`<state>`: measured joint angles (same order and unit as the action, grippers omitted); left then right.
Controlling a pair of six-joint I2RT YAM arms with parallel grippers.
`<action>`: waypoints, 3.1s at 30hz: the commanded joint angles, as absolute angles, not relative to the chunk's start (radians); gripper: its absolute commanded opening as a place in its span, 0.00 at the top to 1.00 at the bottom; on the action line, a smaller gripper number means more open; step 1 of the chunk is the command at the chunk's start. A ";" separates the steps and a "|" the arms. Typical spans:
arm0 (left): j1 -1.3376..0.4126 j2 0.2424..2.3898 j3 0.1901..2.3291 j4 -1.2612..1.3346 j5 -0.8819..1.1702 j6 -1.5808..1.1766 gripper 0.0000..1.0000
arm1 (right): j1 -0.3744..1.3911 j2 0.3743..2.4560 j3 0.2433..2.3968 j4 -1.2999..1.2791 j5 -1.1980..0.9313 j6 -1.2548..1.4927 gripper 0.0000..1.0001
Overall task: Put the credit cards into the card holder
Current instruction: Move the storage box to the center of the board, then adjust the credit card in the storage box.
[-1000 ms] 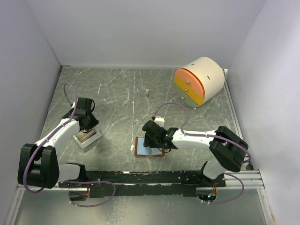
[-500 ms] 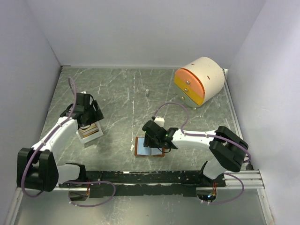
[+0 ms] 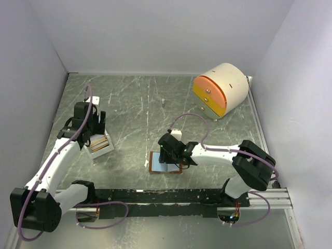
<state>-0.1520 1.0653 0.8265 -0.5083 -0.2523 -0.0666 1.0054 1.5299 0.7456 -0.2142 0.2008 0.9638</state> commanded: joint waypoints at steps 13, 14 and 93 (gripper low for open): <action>0.040 1.047 0.734 -0.354 -0.283 0.078 0.18 | 1.008 1.463 0.672 -0.220 0.200 0.949 0.54; 0.059 1.058 0.744 -0.358 -0.303 0.037 0.16 | 1.008 1.464 0.674 -0.221 0.198 0.949 0.53; -0.328 1.436 0.894 -0.477 -0.303 -0.154 0.01 | 1.006 1.324 0.596 -0.281 0.269 0.982 0.55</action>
